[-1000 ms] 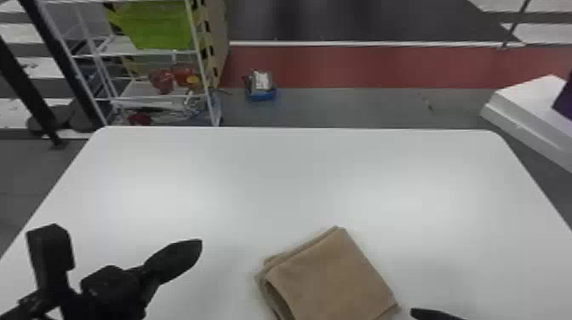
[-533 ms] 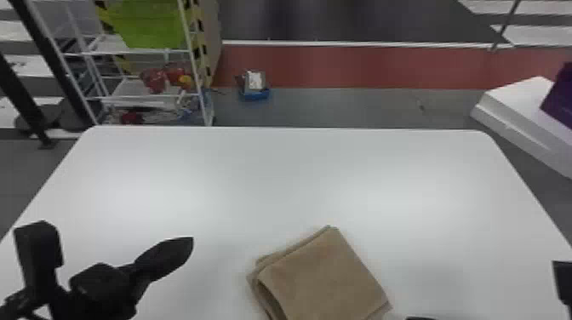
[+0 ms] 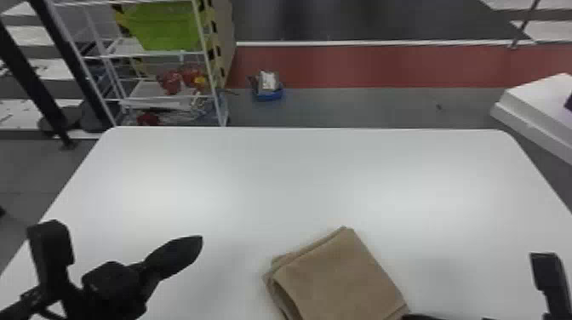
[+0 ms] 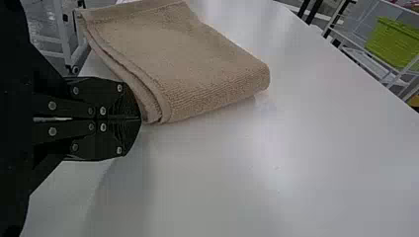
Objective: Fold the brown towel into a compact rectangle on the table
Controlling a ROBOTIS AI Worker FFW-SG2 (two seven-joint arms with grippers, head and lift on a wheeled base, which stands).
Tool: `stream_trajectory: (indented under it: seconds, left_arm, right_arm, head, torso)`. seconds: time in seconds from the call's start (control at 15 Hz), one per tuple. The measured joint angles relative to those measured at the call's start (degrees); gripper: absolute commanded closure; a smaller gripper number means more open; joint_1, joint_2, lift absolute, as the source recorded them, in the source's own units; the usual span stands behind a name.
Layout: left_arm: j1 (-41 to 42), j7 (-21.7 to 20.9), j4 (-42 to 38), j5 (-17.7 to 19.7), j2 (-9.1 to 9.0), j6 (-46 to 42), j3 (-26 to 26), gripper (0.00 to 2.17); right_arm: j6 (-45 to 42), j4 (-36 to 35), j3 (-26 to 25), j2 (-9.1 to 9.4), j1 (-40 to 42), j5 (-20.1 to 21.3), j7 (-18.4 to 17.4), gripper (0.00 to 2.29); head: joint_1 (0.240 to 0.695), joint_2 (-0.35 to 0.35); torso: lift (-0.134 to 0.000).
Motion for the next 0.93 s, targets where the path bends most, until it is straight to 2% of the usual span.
stream_trajectory:
  seconds: [0.2, 0.53, 0.93]
  left_arm:
    - [0.11, -0.22, -0.16, -0.07, -0.06, 0.12, 0.85, 1.39]
    - [0.12, -0.35, 0.05, -0.02, -0.07, 0.14, 1.85, 1.39]
    - [-1.29, -0.35, 0.55, -0.39, -0.07, 1.48, 1.57, 1.39]
  right_arm:
    - [0.0, 0.91, 4.0, 0.35, -2.07, 2.52, -1.55, 1.71]
    - [0.0, 2.77, 8.13, 0.75, -6.06, 4.08, -4.39, 1.71]
    - [0.0, 3.86, 11.94, 0.87, -10.85, 6.86, -6.92, 1.71]
  head:
    - [0.695, 0.092]
    - [0.695, 0.144]
    - [0.695, 0.149]
  torso:
    - [-0.123]
    - [-0.123]
    - [-0.123]
